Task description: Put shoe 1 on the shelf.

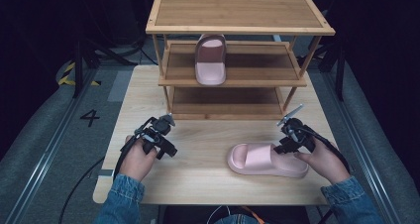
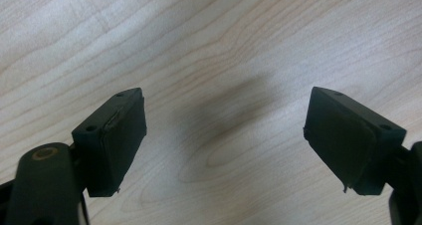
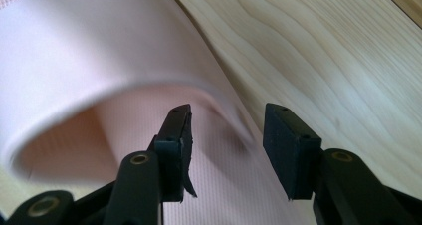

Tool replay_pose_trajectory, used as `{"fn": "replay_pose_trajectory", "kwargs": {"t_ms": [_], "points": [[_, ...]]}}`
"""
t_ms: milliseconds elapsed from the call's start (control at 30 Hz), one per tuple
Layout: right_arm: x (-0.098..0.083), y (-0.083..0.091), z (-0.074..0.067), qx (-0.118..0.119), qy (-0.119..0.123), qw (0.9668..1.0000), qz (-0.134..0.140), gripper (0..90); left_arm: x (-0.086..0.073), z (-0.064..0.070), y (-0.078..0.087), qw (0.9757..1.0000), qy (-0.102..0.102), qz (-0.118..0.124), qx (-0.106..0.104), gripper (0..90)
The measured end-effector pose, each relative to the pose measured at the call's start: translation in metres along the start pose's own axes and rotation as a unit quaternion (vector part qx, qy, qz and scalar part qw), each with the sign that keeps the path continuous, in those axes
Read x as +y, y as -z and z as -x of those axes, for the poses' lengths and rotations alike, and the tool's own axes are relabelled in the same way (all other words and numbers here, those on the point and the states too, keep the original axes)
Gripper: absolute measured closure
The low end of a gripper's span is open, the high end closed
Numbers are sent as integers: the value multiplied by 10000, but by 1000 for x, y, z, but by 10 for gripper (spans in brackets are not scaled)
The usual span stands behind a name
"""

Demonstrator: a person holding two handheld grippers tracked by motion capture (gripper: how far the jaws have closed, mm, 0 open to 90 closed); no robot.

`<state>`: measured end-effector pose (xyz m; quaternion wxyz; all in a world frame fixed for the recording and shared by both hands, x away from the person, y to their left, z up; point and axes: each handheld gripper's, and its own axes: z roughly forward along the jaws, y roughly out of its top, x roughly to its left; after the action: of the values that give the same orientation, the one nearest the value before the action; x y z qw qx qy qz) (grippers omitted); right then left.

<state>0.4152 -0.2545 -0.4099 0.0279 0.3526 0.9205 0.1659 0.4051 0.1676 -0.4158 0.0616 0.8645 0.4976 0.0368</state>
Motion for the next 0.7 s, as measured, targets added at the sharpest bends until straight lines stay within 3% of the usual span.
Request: {"fn": "replay_pose_trajectory", "kwargs": {"t_ms": [200,367,500,567,633,700], "points": [[15,-16,-1,-41,393,9992,-35,568,-12,-6,-1,9998,188,-35,7,171],[20,-19,-5,-71,655,9978,-102,715,-17,-8,1,9997,257,-19,3,171],[20,-18,-6,-163,626,9978,-106,757,-16,-8,0,9998,219,-16,20,170],[20,-18,-5,-334,559,9978,-119,778,-16,-7,0,9998,161,-14,84,171],[19,-17,-2,-422,386,9983,-116,797,-15,-9,1,9999,77,-32,83,171],[17,-16,3,-480,183,9986,-101,809,-14,-7,0,9997,225,-8,0,170]]}}
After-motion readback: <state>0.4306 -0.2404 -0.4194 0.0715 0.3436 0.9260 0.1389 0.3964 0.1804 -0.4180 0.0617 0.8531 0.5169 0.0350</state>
